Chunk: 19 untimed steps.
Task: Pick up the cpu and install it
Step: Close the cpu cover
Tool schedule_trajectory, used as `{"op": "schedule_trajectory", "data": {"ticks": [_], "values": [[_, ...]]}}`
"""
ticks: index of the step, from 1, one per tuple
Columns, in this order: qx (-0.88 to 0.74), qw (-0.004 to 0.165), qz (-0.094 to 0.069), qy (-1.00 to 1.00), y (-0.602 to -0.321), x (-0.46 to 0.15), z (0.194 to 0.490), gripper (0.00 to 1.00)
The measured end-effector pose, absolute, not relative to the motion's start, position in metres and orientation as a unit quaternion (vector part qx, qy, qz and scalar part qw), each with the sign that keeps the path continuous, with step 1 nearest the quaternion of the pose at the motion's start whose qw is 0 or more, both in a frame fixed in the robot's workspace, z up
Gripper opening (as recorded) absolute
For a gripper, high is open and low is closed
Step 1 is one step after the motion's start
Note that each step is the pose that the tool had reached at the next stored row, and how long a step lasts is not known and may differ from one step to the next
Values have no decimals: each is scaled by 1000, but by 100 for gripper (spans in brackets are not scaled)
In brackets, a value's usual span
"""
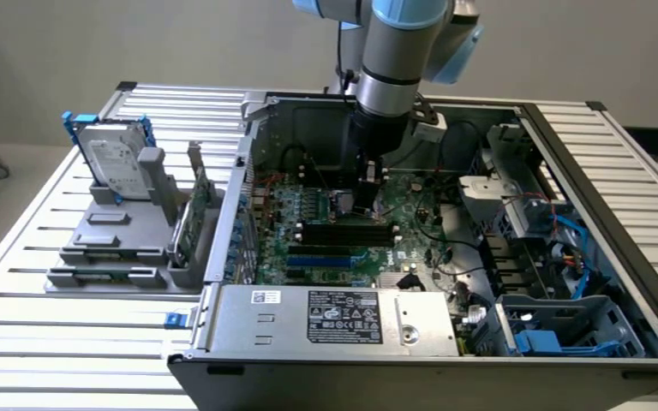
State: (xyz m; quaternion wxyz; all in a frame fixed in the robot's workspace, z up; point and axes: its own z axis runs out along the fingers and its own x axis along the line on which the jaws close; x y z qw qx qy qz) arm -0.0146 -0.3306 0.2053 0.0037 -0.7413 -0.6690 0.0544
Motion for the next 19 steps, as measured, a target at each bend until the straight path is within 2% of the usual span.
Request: {"op": "schedule_trajectory", "data": {"ticks": [19], "values": [[-741,2,53,-669,-331,-10,207,62]]}}
